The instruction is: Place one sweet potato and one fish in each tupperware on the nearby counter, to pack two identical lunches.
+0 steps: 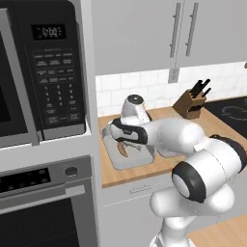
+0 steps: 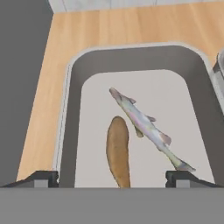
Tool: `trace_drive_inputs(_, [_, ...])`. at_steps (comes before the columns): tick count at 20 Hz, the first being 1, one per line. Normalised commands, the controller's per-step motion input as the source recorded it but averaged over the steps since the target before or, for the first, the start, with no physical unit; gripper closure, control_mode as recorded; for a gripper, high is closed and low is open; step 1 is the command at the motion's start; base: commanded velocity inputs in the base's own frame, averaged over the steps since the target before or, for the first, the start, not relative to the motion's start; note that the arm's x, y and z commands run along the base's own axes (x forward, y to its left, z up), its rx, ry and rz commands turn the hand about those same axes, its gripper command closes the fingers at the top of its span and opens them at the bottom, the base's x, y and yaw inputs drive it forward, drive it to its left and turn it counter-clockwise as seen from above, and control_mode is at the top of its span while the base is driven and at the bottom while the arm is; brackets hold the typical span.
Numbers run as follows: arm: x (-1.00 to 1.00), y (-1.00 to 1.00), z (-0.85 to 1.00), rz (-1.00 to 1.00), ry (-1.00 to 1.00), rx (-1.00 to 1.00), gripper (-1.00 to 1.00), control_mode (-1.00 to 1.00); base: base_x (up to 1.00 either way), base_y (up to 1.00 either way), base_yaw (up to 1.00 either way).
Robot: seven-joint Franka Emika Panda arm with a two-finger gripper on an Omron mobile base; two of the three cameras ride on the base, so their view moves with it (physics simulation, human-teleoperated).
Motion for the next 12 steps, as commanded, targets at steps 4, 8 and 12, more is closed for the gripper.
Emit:
trace_drive_inputs(4, [-1.0, -0.69, 0.9, -0.02, 0.01, 0.0, -1.0, -1.0, 0.0, 0.0, 0.0])
trace_drive_inputs(8, [-1.0, -0.77, 0.96, -0.04, 0.06, 0.0, -1.0, -1.0, 0.0, 0.0, 0.0])
trace_drive_inputs(12, [-1.0, -0.58, 0.76, -0.08, 0.01, 0.0, -1.0, -1.0, 0.0, 0.0, 0.0])
